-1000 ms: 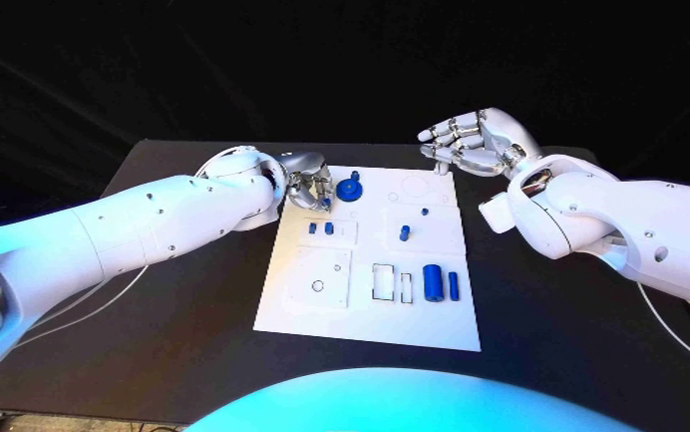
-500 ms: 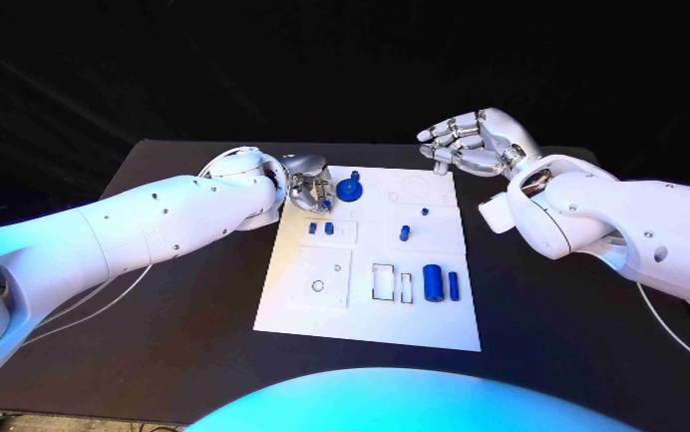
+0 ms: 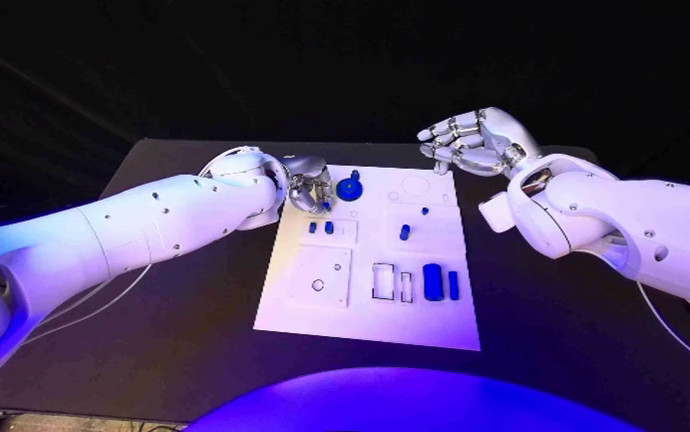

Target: Assemble the parts on the task board

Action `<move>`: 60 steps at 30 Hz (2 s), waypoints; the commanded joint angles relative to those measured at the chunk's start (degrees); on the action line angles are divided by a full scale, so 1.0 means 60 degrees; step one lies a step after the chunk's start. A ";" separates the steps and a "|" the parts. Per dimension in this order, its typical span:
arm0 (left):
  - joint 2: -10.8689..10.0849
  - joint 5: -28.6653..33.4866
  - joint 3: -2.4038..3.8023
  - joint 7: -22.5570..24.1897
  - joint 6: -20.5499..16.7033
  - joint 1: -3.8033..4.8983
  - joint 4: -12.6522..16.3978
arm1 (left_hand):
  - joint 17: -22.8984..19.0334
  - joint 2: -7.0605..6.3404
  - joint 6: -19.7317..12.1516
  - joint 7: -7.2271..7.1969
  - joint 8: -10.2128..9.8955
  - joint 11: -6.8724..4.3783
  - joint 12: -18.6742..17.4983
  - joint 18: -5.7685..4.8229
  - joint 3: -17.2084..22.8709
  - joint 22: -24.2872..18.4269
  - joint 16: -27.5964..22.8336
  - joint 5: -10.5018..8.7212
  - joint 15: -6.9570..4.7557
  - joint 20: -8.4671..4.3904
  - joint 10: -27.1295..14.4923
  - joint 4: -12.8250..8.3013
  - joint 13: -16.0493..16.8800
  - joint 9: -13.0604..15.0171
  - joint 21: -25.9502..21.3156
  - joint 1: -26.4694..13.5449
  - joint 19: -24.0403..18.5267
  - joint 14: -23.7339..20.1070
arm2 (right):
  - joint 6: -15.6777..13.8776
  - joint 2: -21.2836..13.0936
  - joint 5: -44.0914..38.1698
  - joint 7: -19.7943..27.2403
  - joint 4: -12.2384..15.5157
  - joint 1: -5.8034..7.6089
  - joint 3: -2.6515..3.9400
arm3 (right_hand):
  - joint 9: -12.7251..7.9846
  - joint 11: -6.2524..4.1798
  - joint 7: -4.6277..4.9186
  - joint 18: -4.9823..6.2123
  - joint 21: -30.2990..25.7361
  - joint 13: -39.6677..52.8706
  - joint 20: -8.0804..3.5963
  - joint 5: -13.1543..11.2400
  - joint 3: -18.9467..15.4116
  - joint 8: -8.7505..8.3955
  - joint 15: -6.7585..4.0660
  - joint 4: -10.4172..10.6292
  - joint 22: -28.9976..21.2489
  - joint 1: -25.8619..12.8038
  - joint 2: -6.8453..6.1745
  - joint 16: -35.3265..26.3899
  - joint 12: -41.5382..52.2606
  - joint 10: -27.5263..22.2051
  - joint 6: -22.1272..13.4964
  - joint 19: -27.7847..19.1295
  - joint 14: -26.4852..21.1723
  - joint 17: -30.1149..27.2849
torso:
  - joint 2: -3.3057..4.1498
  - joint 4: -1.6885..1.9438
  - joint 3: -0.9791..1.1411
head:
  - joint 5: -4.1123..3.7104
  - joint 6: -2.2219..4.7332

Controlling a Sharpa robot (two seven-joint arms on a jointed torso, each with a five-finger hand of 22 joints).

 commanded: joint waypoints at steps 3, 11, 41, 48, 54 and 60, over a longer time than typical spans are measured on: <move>0.0012 -0.0071 0.0002 -0.0080 0.0264 0.0001 0.0026 | -0.0055 0.0061 0.0135 -0.0004 -0.0025 -0.0026 -0.0070 0.0033 -0.0062 0.0013 -0.0005 -0.0036 0.0011 -0.0003 0.0119 -0.0032 0.0031 0.0026 0.0013 -0.0053 -0.0025 0.0015 | 0.0105 0.0006 -0.0028 0.0104 0.0009 -0.0006 0.0002 | -0.0013 0.0001 0.0069 0.0031 -0.0043 -0.0011 0.0035 0.0023 0.0017 0.0044 -0.0001 0.0010 0.0015 -0.0018 0.0041 -0.0027 0.0025 0.0036 -0.0008 -0.0039 0.0074 0.0011 | 0.0005 0.0004 0.0002 | 0.0006 -0.0011; 0.0025 -0.0092 -0.0001 -0.0077 0.0247 0.0001 0.0011 | -0.0031 0.0051 0.0168 -0.0003 -0.0039 -0.0028 -0.0104 0.0040 -0.0104 -0.0026 0.0004 -0.0039 0.0004 -0.0011 0.0136 -0.0039 0.0042 0.0028 -0.0011 -0.0087 -0.0048 0.0023 | 0.0107 0.0007 -0.0028 0.0104 0.0009 -0.0007 0.0002 | -0.0013 0.0001 0.0069 0.0031 -0.0043 -0.0011 0.0035 0.0023 0.0017 0.0044 -0.0001 0.0010 0.0015 -0.0018 0.0041 -0.0027 0.0025 0.0036 -0.0008 -0.0039 0.0074 0.0011 | 0.0005 0.0002 0.0002 | 0.0008 -0.0013; 0.0124 0.0013 -0.0032 -0.0170 0.0158 -0.0027 -0.0132 | -0.0551 -0.0078 -0.0610 0.0325 -0.0762 0.0268 -0.0697 0.0099 -0.0105 -0.0432 -0.0174 -0.0014 0.0246 0.0171 -0.0286 -0.0016 -0.0030 -0.0259 -0.0283 -0.0229 -0.0292 -0.0232 | 0.0185 -0.0026 -0.0045 0.0058 0.0022 -0.0008 0.0002 | -0.0017 0.0002 0.0071 0.0032 -0.0046 -0.0027 0.0035 0.0027 0.0023 0.0041 -0.0002 -0.0009 0.0019 -0.0007 0.0038 -0.0052 0.0028 0.0022 -0.0020 -0.0047 0.0071 0.0030 | 0.0000 0.0001 0.0002 | -0.0002 -0.0024; 0.0052 0.0011 -0.0032 -0.0210 0.0014 -0.0027 -0.0114 | -0.0641 -0.0165 -0.0985 0.0341 -0.0814 0.0290 -0.0802 0.0105 -0.0081 -0.0463 -0.0190 -0.0010 0.0264 0.0193 -0.0326 -0.0020 -0.0042 -0.0286 -0.0302 -0.0245 -0.0295 -0.0270 | 0.0376 -0.0103 -0.0327 -0.0154 -0.0079 -0.0007 0.0002 | -0.0024 0.0003 0.0074 0.0034 -0.0044 -0.0049 0.0032 -0.0011 0.0019 0.0032 -0.0005 -0.0080 0.0029 0.0046 -0.0015 -0.0084 0.0027 -0.0001 -0.0044 -0.0053 0.0064 0.0049 | -0.0003 -0.0004 -0.0002 | 0.0010 0.0004; -0.0170 0.0031 -0.0031 -0.0176 -0.0295 -0.0027 0.0027 | -0.0697 -0.0292 -0.1611 0.0428 -0.0805 0.0395 -0.1082 0.0098 -0.0091 -0.0469 -0.0180 -0.0014 0.0343 0.0251 -0.0700 -0.0030 -0.0130 -0.0282 -0.0301 -0.0253 -0.0259 -0.0289 | 0.1206 -0.0160 -0.2096 -0.0744 -0.0448 -0.0005 0.0003 | -0.0035 0.0019 0.0105 0.0045 0.0590 -0.0392 -0.0143 -0.0191 -0.0040 0.0059 -0.0123 -0.0326 0.0477 0.0204 -0.0053 0.0913 -0.0360 -0.0132 -0.0004 0.0703 0.1145 0.0707 | -0.0017 0.0000 0.0001 | -0.0032 0.0063; -0.0670 0.0387 0.0012 0.0024 -0.0933 -0.0016 0.0517 | -0.1285 -0.0301 -0.1559 0.0432 -0.0732 0.0446 -0.1180 0.0129 -0.0125 -0.0630 -0.0378 -0.0013 0.0385 0.0293 -0.0920 -0.0016 -0.0159 -0.0245 -0.0385 -0.0255 -0.0351 -0.0508 | 0.2124 -0.0098 -0.5087 -0.1621 -0.0820 -0.0002 0.0004 | -0.0043 -0.0044 0.0069 0.0038 0.1198 -0.0862 -0.0275 -0.0299 -0.0027 0.0105 -0.0227 -0.0482 0.1070 0.0235 -0.0077 0.3315 -0.0911 0.0263 0.0168 0.1091 0.1994 0.2715 | -0.0027 -0.0010 0.0001 | -0.0082 0.0152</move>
